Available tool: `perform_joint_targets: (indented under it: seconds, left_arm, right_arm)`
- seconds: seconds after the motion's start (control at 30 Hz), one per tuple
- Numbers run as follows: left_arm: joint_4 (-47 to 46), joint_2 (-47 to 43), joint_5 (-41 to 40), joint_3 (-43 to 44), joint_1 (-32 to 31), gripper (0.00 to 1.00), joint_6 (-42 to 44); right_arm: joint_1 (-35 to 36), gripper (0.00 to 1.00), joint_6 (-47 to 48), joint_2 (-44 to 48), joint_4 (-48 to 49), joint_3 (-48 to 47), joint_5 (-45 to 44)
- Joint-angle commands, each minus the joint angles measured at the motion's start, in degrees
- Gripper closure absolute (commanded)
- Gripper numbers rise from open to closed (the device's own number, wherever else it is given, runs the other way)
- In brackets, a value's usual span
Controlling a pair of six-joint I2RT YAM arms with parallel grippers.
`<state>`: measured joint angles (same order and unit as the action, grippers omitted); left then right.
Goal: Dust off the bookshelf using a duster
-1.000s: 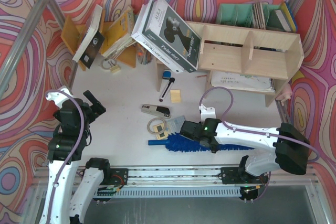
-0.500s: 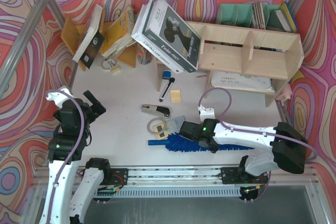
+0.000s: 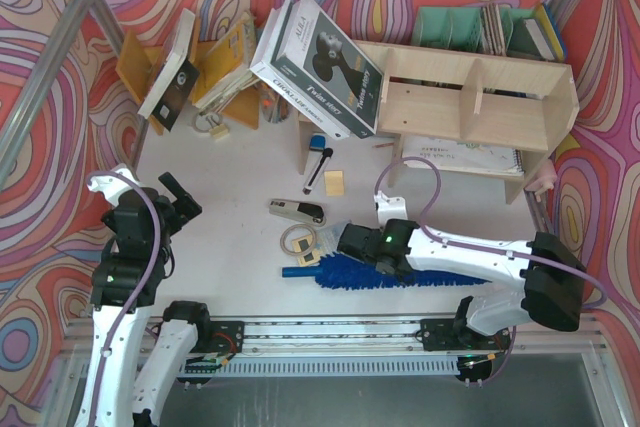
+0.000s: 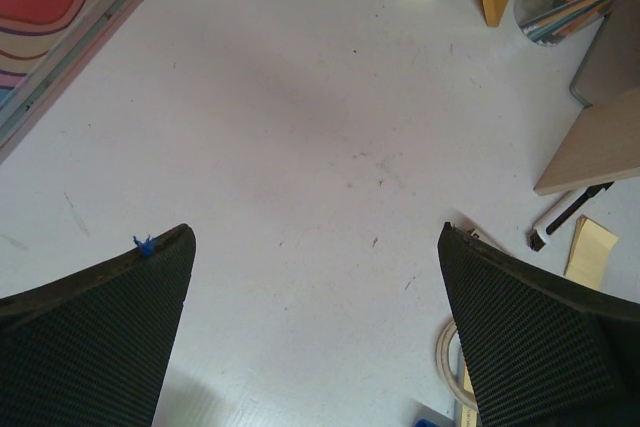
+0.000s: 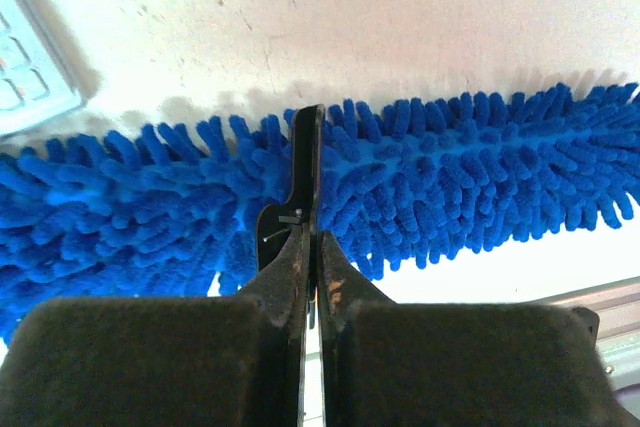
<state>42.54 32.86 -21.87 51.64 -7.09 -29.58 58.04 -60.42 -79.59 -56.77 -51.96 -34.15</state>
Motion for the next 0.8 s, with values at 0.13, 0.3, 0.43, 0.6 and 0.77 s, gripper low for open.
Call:
perform_joint_targets:
  seconds: [0.13, 0.3, 0.43, 0.6, 0.77]
  left_arm:
    - [0.2, 0.1, 0.6, -0.8, 0.4, 0.02, -0.5]
    - [0.2, 0.1, 0.7, -0.8, 0.4, 0.01, -0.4]
    - [0.2, 0.0, 0.5, -0.8, 0.4, 0.01, -0.5]
    - [0.0, 0.3, 0.9, -0.8, 0.5, 0.02, -0.4]
    - [0.2, 0.1, 0.8, -0.8, 0.5, 0.02, -0.4]
  right_arm:
    - [-0.3, 0.89, 2.5, -0.5, -4.8, -6.7, -6.9]
    - [-0.3, 0.89, 7.5, -1.3, -1.5, -8.8, -10.4]
    - [-0.3, 0.90, 12.7, -1.4, 4.2, -9.2, -12.9]
    - [-0.3, 0.90, 23.5, -2.3, 15.9, -8.1, -16.2]
    - [-0.4, 0.89, 34.1, -4.4, 27.6, -6.2, -18.6]
